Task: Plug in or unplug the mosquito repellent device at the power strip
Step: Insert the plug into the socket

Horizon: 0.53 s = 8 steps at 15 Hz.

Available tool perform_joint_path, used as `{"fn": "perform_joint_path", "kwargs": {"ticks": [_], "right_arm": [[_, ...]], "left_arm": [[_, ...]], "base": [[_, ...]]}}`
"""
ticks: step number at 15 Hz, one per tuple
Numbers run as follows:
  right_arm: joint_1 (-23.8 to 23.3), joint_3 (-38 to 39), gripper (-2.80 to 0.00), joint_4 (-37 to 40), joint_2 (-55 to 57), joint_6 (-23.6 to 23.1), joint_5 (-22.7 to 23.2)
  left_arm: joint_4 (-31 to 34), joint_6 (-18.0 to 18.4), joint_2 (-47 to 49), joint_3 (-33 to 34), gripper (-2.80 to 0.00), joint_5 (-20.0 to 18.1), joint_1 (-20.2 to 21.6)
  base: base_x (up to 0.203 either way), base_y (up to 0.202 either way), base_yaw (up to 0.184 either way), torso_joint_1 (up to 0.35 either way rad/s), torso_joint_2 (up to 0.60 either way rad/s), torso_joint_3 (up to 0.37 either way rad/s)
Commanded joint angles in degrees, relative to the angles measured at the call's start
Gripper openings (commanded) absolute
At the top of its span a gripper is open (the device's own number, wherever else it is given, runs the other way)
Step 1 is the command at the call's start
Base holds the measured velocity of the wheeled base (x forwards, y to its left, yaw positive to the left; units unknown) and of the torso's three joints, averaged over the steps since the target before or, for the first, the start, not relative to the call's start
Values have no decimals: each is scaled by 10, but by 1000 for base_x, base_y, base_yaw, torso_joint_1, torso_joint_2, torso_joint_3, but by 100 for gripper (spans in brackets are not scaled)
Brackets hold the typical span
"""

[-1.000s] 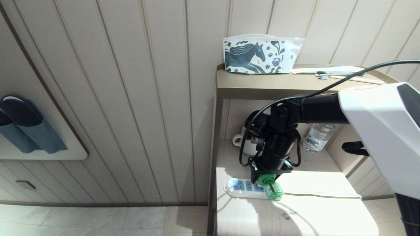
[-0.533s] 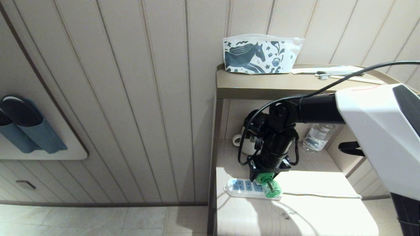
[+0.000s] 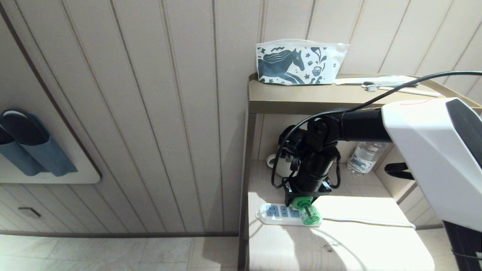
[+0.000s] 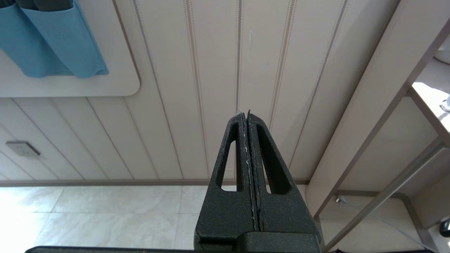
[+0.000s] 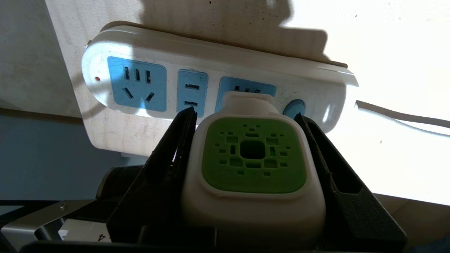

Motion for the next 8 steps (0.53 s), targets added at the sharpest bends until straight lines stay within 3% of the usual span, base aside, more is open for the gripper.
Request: {"fn": "perform_joint_path", "kwargs": {"ticks": [1,8], "right_arm": [[1,13,-280,3,-4,1,1],[0,29,-280,-6,2,2,2]], "left_arm": [[0,0,1,0,-280,1,0],[0,0,1,0,-280,0,0]], "base": [[0,0,0,0,0,0],[0,0,0,0,0,0]]}}
